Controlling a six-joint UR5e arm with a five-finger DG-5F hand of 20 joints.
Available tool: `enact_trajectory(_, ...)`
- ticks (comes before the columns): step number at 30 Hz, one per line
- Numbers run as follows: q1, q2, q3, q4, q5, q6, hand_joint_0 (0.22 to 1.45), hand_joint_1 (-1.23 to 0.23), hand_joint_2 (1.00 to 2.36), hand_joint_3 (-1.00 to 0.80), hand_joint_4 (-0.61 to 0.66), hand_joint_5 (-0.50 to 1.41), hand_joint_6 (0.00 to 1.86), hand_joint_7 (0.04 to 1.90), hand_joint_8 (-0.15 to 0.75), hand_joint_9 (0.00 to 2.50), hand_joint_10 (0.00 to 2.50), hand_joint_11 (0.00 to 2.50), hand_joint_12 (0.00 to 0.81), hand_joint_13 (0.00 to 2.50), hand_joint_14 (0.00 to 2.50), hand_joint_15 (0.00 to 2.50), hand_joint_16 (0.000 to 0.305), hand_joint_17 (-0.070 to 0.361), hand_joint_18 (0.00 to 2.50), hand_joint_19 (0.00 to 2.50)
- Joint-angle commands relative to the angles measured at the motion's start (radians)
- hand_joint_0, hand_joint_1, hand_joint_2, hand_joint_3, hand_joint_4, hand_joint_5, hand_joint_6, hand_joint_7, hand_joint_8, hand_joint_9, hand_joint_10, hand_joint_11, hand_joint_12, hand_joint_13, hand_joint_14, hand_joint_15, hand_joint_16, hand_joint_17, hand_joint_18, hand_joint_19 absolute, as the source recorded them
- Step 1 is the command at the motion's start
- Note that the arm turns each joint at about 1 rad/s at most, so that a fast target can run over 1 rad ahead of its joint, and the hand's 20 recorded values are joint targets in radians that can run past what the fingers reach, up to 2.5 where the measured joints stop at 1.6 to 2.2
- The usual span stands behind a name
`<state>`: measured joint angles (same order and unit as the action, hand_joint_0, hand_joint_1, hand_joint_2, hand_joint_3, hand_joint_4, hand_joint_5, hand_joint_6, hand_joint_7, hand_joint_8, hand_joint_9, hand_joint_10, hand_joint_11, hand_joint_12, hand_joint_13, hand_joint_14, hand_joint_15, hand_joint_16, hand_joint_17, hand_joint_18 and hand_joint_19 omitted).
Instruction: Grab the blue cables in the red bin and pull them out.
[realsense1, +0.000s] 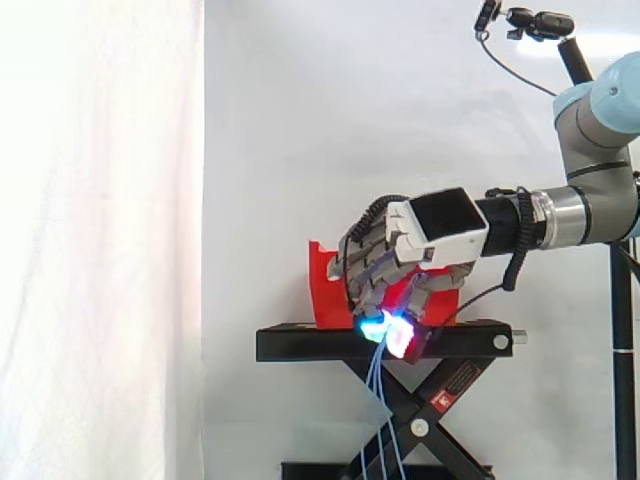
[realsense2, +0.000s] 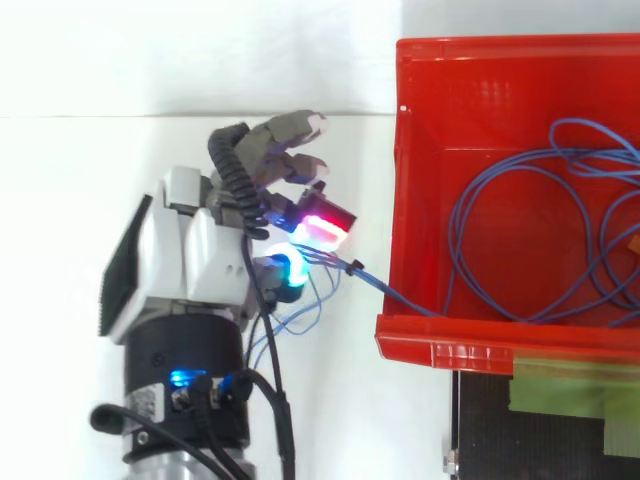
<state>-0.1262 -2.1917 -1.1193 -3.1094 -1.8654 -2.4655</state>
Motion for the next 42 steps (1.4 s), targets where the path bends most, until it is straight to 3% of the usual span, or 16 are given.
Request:
enact_trajectory(1, 0.020, 0.009, 0.013, 0.000, 0.006, 0.221, 0.90, -0.71, 1.00, -1.00, 0.08, 0.89, 0.95, 0.67, 0.229, 0.94, 0.02, 0.63, 0.316, 0.73, 0.01, 0.34, 0.041, 0.092, 0.65, 0.45)
enact_trajectory(2, 0.023, 0.010, 0.013, 0.000, 0.006, 0.240, 0.90, -0.71, 1.00, -1.00, 0.08, 0.89, 0.95, 0.68, 0.229, 0.94, 0.02, 0.62, 0.316, 0.73, 0.01, 0.34, 0.041, 0.092, 0.65, 0.45)
enact_trajectory(4, 0.042, 0.024, 0.013, -0.002, 0.012, 0.375, 0.90, -0.71, 1.00, -1.00, 0.08, 0.89, 0.95, 0.67, 0.231, 0.94, 0.02, 0.63, 0.313, 0.73, 0.01, 0.34, 0.041, 0.092, 0.65, 0.45)
enact_trajectory(10, 0.069, 0.033, 0.013, -0.003, 0.022, 0.590, 0.90, -0.71, 1.00, -1.00, 0.08, 0.90, 0.94, 0.68, 0.232, 0.94, 0.02, 0.62, 0.314, 0.73, 0.01, 0.34, 0.041, 0.092, 0.65, 0.46)
enact_trajectory(11, 0.083, 0.033, 0.013, -0.011, 0.029, 0.684, 0.90, -0.71, 1.00, -1.00, 0.08, 0.90, 0.94, 0.68, 0.232, 0.94, 0.02, 0.63, 0.316, 0.73, 0.01, 0.34, 0.041, 0.092, 0.65, 0.46)
enact_trajectory(13, 0.091, 0.033, 0.013, -0.020, 0.034, 0.741, 0.90, -0.71, 1.00, -1.00, 0.08, 0.90, 0.94, 0.68, 0.229, 0.94, 0.02, 0.62, 0.316, 0.73, 0.01, 0.34, 0.041, 0.092, 0.65, 0.46)
enact_trajectory(18, 0.128, 0.033, 0.013, -0.071, 0.069, 0.997, 0.90, -0.71, 1.00, -1.00, 0.07, 0.90, 0.93, 0.68, 0.234, 0.94, 0.02, 0.63, 0.315, 0.74, 0.01, 0.34, 0.041, 0.091, 0.65, 0.46)
enact_trajectory(26, 0.169, 0.033, 0.013, -0.164, 0.103, 1.230, 0.90, -0.71, 1.00, -1.00, 0.07, 0.90, 0.92, 0.69, 0.233, 0.94, 0.02, 0.63, 0.314, 0.74, 0.01, 0.34, 0.041, 0.092, 0.66, 0.46)
enact_trajectory(27, 0.189, 0.032, 0.013, -0.192, 0.123, 1.356, 0.90, -0.71, 1.00, -1.00, 0.07, 0.90, 0.92, 0.68, 0.235, 0.95, 0.02, 0.63, 0.316, 0.74, 0.01, 0.34, 0.041, 0.091, 0.65, 0.46)
enact_trajectory(28, 0.197, 0.033, 0.013, -0.198, 0.123, 1.399, 0.90, -0.72, 1.00, -1.00, 0.07, 0.90, 0.92, 0.69, 0.233, 0.95, 0.02, 0.62, 0.315, 0.74, 0.01, 0.34, 0.041, 0.091, 0.66, 0.46)
enact_trajectory(32, 0.208, 0.032, 0.013, -0.207, 0.123, 1.478, 0.90, -0.72, 1.00, -1.00, 0.07, 0.90, 0.92, 0.68, 0.233, 0.95, 0.02, 0.63, 0.314, 0.74, 0.01, 0.35, 0.041, 0.091, 0.66, 0.46)
enact_trajectory(33, 0.215, 0.032, 0.013, -0.213, 0.123, 1.538, 0.90, -0.72, 1.00, -1.00, 0.07, 0.90, 0.92, 0.68, 0.233, 0.95, 0.02, 0.63, 0.314, 0.74, 0.01, 0.35, 0.041, 0.091, 0.66, 0.46)
enact_trajectory(34, 0.215, 0.032, 0.013, -0.213, 0.123, 1.538, 0.90, -0.72, 1.00, -1.00, 0.07, 0.90, 0.92, 0.68, 0.233, 0.95, 0.02, 0.62, 0.314, 0.74, 0.02, 0.34, 0.040, 0.091, 0.66, 0.46)
enact_trajectory(35, 0.223, 0.032, 0.013, -0.215, 0.124, 1.623, 0.90, -0.71, 1.00, -1.00, 0.07, 0.90, 0.91, 0.68, 0.233, 0.95, 0.02, 0.62, 0.314, 0.74, 0.01, 0.35, 0.041, 0.091, 0.66, 0.46)
enact_trajectory(38, 0.237, 0.032, 0.013, -0.215, 0.124, 1.732, 0.90, -0.72, 1.00, -1.00, 0.07, 0.90, 0.91, 0.69, 0.232, 0.95, 0.02, 0.62, 0.314, 0.75, 0.01, 0.35, 0.040, 0.091, 0.66, 0.46)
enact_trajectory(42, 0.246, 0.032, 0.013, -0.224, 0.124, 1.807, 0.90, -0.72, 1.00, -1.00, 0.06, 0.90, 0.90, 0.69, 0.234, 0.95, 0.02, 0.62, 0.314, 0.75, 0.01, 0.35, 0.040, 0.090, 0.66, 0.46)
